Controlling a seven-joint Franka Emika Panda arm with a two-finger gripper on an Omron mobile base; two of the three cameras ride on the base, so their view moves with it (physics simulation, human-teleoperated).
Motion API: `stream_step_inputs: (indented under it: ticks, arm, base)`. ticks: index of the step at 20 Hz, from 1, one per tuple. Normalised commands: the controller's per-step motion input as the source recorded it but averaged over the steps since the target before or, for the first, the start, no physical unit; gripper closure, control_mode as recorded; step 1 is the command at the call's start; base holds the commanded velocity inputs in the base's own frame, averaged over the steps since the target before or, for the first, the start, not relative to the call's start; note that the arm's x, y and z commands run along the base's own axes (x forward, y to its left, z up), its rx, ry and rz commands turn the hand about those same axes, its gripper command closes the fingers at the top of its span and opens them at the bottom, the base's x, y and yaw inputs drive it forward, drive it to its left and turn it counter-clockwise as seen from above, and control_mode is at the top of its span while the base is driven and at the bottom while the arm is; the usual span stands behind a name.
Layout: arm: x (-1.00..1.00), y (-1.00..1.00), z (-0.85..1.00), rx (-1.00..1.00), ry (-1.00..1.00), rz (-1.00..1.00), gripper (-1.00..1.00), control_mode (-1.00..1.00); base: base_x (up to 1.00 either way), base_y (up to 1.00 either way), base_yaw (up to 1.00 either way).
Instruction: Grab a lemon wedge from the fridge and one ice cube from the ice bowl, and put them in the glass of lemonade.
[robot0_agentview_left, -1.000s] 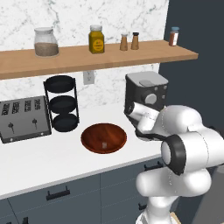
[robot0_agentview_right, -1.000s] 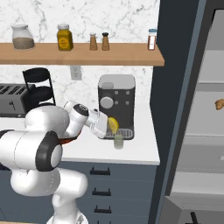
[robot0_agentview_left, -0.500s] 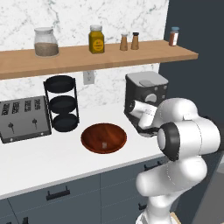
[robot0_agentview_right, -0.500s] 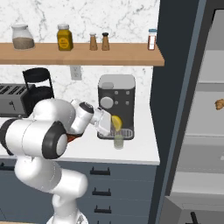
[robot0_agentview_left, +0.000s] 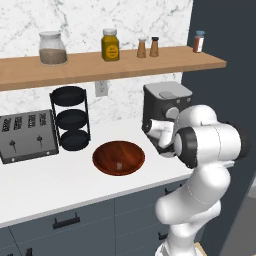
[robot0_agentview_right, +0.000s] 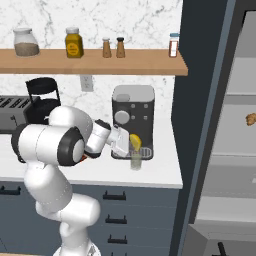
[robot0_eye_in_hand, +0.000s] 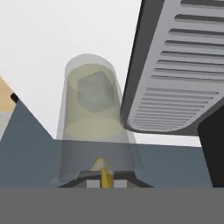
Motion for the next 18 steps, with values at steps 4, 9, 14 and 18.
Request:
stream_step_inputs:
  ticks: [4, 9, 14, 18]
  arm:
    - [0.08, -0.14, -0.13, 0.00, 0.00, 0.00, 1.00, -1.00]
    - [0.00, -0.15, -0.38, -0.01, -0.01, 0.00, 1.00, -1.00]
    - [-0.07, -0.01, -0.53, -0.06, -0.07, 0.00, 1.00, -1.00]
    - [-0.07, 0.00, -0.43, -0.05, -0.07, 0.00, -1.00, -1.00]
  base:
    - [0.00, 0.00, 0.00]
    - [0.00, 0.00, 0.00]
    - [0.00, 0.00, 0.00]
    - [0.00, 0.00, 0.00]
